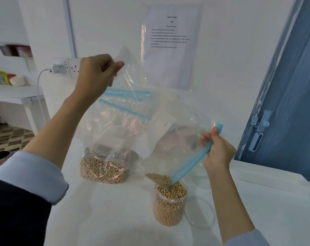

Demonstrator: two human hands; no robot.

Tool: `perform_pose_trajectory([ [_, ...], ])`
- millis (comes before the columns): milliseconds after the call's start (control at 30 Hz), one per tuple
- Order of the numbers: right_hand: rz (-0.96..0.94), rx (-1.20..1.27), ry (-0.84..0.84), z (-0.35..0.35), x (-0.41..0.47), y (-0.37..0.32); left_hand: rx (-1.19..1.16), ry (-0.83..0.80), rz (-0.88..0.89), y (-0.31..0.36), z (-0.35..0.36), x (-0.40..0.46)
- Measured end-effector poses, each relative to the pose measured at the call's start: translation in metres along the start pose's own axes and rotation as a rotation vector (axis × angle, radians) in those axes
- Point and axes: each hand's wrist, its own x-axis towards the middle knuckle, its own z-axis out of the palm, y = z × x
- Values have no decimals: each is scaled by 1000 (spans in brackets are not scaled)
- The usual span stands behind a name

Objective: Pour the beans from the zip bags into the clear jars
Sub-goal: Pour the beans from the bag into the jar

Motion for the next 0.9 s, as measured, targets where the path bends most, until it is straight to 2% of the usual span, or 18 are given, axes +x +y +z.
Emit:
perform_pose_trajectory([
  [400,30,41,-10,1,-2,-7,17,0,17,5,2,9],
  [900,28,-44,0,-6,4,-7,27,-10,33,17,10,13],
])
